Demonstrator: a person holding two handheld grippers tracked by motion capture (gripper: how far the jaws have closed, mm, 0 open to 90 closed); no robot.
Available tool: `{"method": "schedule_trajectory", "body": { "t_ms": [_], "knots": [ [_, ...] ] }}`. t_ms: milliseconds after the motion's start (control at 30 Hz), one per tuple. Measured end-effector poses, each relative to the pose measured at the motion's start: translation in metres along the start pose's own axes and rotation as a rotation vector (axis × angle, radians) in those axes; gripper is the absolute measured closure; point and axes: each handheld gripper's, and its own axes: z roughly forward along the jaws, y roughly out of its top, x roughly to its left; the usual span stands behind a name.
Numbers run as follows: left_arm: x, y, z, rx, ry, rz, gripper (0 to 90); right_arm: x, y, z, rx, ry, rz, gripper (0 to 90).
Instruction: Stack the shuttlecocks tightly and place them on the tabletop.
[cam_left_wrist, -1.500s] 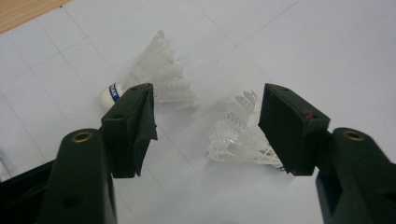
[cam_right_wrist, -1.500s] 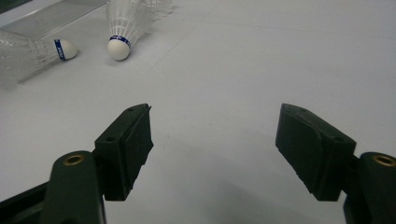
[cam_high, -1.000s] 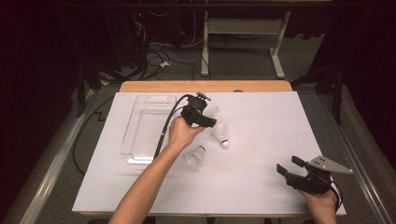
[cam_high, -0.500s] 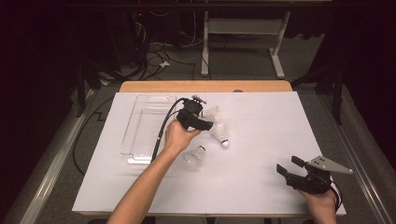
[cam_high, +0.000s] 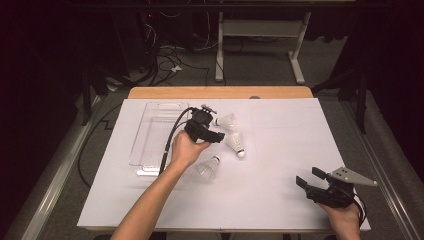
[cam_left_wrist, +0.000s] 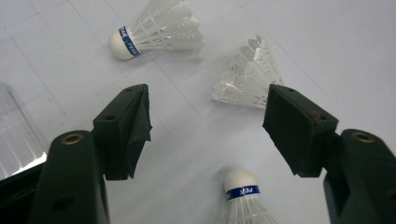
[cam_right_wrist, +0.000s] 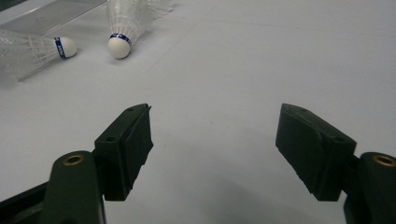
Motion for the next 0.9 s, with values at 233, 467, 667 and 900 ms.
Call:
{"method": "schedule_trajectory", "body": {
  "t_ms": [233,467,667,900],
  "knots": [
    [0.0,-0.005,-0.006,0.005,-0.014,-0.003,32.5,0.0,0.0,0.0,0.001,-0.001,0.0,27.2],
    [0.001,-0.013,-0.012,-0.001,-0.018,-0.012,33.2,0.0,0.0,0.0,0.001,-0.003,0.001,27.2],
    [0.0,-0.018,-0.016,-0.004,-0.021,-0.01,33.5,0.0,0.0,0.0,0.002,-0.004,0.001,27.2],
    [-0.002,-0.025,-0.021,-0.004,-0.015,-0.004,34.3,0.0,0.0,0.0,0.002,-0.005,0.003,27.2]
  ]
}}
